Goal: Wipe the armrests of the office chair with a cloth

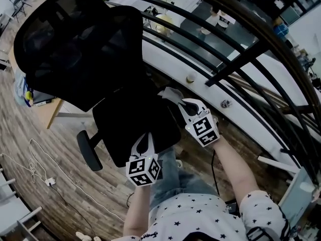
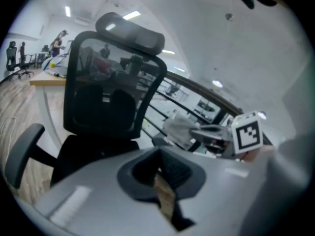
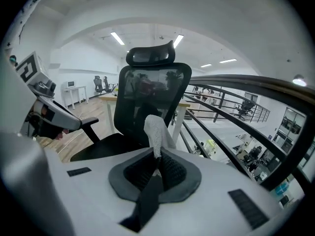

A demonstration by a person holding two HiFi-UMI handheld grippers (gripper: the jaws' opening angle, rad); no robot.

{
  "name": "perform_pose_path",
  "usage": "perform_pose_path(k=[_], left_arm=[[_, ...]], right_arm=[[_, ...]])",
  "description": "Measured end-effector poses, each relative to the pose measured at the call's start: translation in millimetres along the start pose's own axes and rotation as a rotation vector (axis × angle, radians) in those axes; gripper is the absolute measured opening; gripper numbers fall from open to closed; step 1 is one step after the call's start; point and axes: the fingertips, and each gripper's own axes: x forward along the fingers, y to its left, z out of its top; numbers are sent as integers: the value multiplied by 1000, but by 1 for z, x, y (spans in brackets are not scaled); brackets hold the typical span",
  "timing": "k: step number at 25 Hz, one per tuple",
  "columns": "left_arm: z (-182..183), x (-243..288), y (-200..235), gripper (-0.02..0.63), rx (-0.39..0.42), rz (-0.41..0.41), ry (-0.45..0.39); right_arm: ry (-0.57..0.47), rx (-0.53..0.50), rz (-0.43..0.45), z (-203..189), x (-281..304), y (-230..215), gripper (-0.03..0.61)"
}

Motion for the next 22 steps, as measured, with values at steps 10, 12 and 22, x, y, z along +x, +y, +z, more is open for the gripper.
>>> perform_pose_path(k=[10,12,22], left_arm=[[-9,33,16,6,-24,4,49],[-11,39,18,6,-27,3,58],[-17,62,30,6,-44,4,90]], right_arm=[[62,-19,-8,-20,58,-31,28],[74,-25,-16,-24,68,-39,28],[127,-81,-40,-34,113,-67,28]])
